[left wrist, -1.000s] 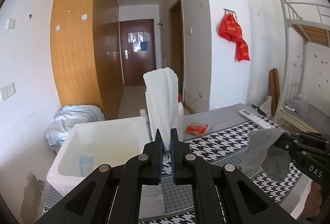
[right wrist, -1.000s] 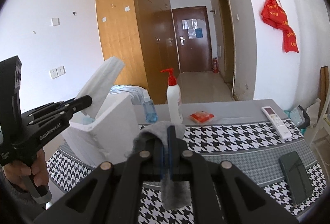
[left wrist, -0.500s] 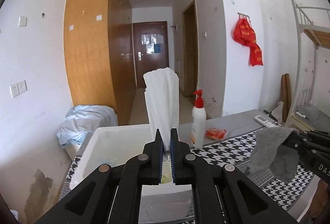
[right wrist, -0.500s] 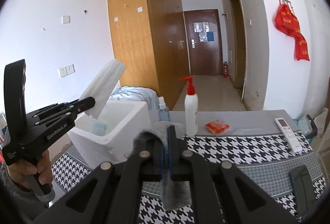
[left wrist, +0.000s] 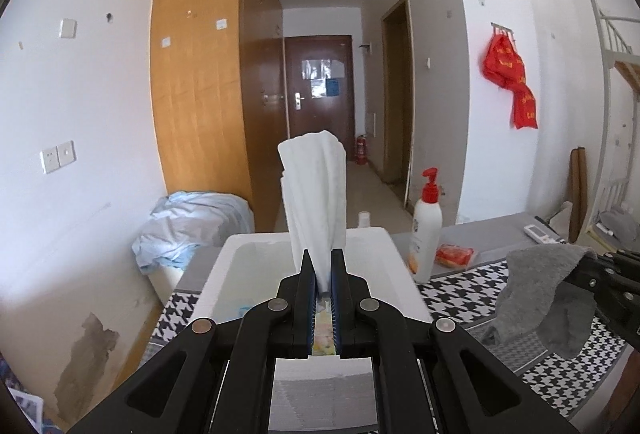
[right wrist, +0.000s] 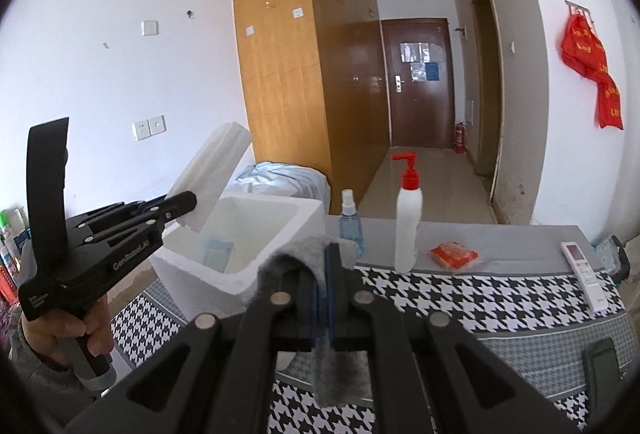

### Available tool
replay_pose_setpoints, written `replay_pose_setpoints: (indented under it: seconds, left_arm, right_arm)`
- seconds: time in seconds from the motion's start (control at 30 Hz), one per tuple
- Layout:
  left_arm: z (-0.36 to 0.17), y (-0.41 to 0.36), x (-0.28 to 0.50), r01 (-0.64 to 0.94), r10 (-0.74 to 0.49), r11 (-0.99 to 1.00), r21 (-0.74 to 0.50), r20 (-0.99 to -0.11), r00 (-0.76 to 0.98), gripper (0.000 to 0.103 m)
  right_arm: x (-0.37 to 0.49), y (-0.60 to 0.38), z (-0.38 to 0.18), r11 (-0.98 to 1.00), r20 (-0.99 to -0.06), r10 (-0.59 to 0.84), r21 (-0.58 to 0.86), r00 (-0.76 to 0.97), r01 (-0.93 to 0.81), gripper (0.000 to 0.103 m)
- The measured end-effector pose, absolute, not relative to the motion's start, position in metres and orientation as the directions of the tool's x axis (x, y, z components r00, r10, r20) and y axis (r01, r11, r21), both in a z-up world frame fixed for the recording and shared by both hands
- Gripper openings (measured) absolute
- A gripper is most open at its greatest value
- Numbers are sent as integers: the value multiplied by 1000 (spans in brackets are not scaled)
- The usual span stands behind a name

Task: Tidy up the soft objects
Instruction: 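Lower the white mask into the foam box and open the left gripper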

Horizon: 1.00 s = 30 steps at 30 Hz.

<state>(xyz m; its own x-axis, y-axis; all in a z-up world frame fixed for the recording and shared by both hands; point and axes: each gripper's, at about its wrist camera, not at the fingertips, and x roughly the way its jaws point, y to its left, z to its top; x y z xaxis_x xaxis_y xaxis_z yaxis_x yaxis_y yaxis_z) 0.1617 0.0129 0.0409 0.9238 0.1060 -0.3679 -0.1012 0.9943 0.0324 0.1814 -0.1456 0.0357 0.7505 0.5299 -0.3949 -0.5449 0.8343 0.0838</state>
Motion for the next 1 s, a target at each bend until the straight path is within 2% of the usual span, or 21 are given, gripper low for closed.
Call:
replay_pose_setpoints:
  seconds: [0.63,0.67,0.7,0.73,0.77,0.8,0.93,1.0]
  left_arm:
    - [22,26,191,-125,121,992,21,-452,884,9]
    - [20,28,191,-126,122,992,20,-457,881,15]
    - [19,28,192,-127,122,992,19,-460,879,31]
    - [18,29,192,-131,122,991,14,-462,878,41]
    - [18,30,191,-134,122,991,6,-457,881,62]
    - [18,31,189,-139,123,990,-3,-448,885,75]
    - [18,33,183,-159,143,987,-2,-426,893,89]
    - [21,34,179,-180,170,984,13,-404,899,101]
  right_arm:
    - [190,-136,27,844,-428,504,60,750,-532,6]
    - [191,-136,27,845,-430,502,60,751,-531,6]
    - [191,-135,27,846,-431,500,58,751,-530,6]
    - [191,-134,27,847,-432,498,57,752,-528,6]
    - [191,-134,27,849,-433,495,57,753,-525,6]
    - [191,-134,27,851,-433,492,55,755,-523,6]
    - [192,-133,28,857,-436,481,53,760,-513,6]
    - [193,-131,30,861,-436,473,48,765,-506,6]
